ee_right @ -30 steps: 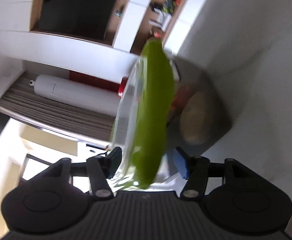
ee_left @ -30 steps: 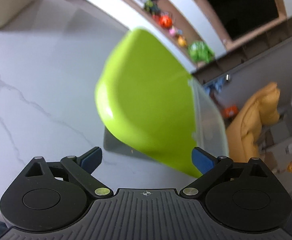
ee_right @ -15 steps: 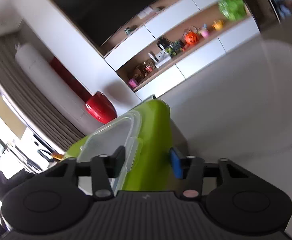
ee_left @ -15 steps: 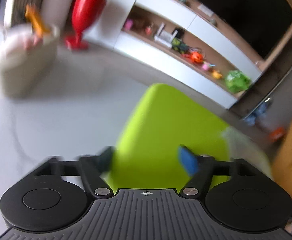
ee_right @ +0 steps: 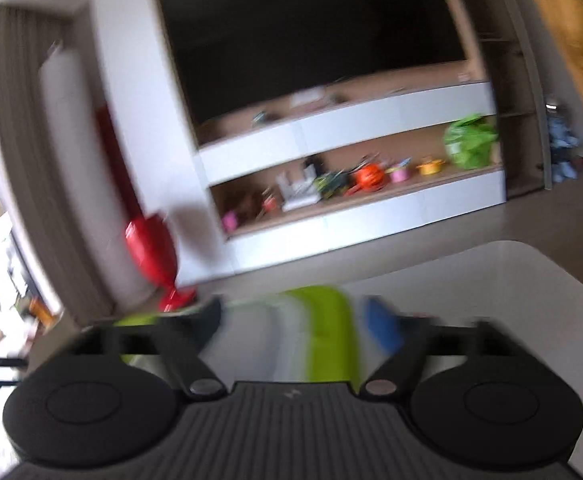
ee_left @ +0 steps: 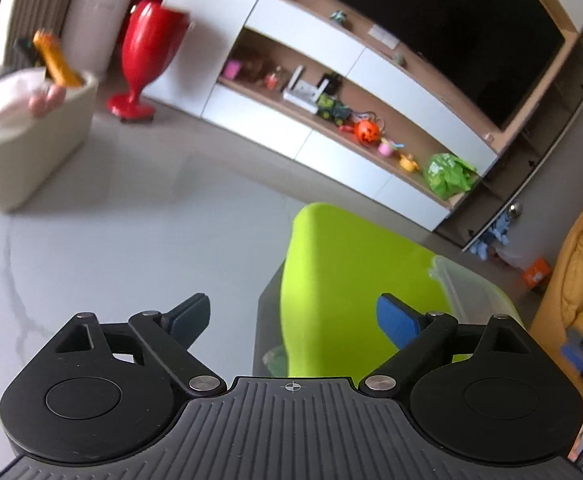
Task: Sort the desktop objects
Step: 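Hold the lid edges with both grippers and move it over the bin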
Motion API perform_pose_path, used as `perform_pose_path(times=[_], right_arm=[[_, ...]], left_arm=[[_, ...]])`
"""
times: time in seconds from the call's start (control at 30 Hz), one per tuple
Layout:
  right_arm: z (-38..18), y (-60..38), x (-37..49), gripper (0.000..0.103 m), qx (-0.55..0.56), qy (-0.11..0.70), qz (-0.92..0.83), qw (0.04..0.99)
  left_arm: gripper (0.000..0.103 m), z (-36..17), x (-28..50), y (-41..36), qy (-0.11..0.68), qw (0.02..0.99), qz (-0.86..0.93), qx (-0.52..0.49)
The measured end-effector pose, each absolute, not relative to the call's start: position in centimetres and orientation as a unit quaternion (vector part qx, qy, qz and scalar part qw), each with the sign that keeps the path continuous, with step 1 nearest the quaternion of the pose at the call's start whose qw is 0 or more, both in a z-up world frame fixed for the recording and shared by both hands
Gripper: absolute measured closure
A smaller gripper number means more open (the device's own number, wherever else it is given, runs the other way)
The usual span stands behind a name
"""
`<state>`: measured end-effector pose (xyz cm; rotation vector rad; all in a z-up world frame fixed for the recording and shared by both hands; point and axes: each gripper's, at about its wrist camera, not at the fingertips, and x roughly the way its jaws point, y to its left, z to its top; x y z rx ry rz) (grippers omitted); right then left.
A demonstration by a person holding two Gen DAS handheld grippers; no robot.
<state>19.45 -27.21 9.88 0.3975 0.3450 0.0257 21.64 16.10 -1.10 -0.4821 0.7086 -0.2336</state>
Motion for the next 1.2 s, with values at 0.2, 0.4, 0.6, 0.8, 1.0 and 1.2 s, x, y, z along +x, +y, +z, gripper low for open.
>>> perform_pose_path(times=[0.2, 0.4, 0.6, 0.8, 1.0, 1.2], right_arm=[[3.9, -31.4, 20.8, 0.060, 0.355, 0.244, 0.060, 0.900], [3.1, -30.3, 20.3, 0.064, 0.347, 0.249, 0.071, 0.902], [5.2, -28.3, 22.0, 0.075, 0.279, 0.231, 0.043, 0.931], [6.2, -27.6, 23.1, 0.058, 0.258, 0.211, 0.045, 0.942], [4.6, -29.3, 23.4, 0.028, 0.281, 0.225, 0.064, 0.931], [3.1, -30.6, 25.1, 0.043, 0.387, 0.248, 0.102, 0.882]], left_arm=[[0.009, -4.5, 24.0, 18.1, 0.389, 0.843, -0.146, -0.342], [0.007, -5.8, 26.2, 18.3, 0.403, 0.830, -0.145, -0.358], [0.006, -3.5, 27.1, 17.1, 0.376, 0.845, -0.143, -0.353], [0.006, -3.1, 27.7, 17.5, 0.386, 0.836, -0.143, -0.362], [0.006, -5.5, 26.4, 18.1, 0.418, 0.820, -0.166, -0.353], [0.021, -4.2, 27.5, 17.0, 0.407, 0.839, -0.151, -0.327]])
